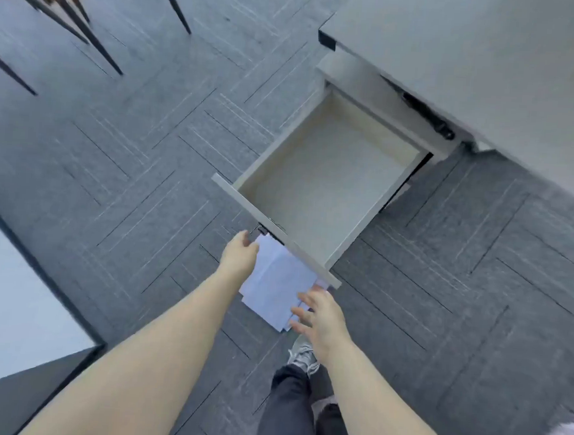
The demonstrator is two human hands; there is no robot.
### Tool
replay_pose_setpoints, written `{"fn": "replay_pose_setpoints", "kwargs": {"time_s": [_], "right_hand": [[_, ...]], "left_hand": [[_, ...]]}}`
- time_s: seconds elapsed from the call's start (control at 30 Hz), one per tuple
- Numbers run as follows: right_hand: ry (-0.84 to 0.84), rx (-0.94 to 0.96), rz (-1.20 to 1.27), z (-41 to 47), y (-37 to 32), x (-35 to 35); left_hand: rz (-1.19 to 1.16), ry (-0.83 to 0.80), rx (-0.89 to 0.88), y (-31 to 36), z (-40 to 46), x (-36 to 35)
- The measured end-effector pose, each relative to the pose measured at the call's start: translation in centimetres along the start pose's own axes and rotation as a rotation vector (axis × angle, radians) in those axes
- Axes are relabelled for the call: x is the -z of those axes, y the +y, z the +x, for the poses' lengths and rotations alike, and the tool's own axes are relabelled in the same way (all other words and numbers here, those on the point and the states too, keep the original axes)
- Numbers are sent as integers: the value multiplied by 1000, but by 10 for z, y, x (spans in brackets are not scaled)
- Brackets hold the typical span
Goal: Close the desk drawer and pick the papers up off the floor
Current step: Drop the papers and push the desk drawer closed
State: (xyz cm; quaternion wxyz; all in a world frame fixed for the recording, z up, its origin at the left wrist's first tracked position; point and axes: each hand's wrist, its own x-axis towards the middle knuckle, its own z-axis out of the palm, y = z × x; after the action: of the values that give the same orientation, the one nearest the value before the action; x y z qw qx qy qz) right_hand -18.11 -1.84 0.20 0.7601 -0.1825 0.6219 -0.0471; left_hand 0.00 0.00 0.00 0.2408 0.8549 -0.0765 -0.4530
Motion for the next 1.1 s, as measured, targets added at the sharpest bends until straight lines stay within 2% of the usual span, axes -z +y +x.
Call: {"fn": "replay_pose_setpoints", "kwargs": {"time_s": [0.17,0.33,0.53,0.87,1.1], "right_hand": [[19,18,246,22,-14,-5],[25,74,278,32,-44,4],[41,106,337,56,-116,26],[-5,185,292,104,-237,73],[16,257,254,123,-280,91]], "left_hand": [[-146,94,-46,10,29,-20],[-167,150,-78,37,40,-39],[-160,199,-149,103,61,-77],[-178,323,-213,218,109,-143],[-194,385,-277,253,135,-173]]}}
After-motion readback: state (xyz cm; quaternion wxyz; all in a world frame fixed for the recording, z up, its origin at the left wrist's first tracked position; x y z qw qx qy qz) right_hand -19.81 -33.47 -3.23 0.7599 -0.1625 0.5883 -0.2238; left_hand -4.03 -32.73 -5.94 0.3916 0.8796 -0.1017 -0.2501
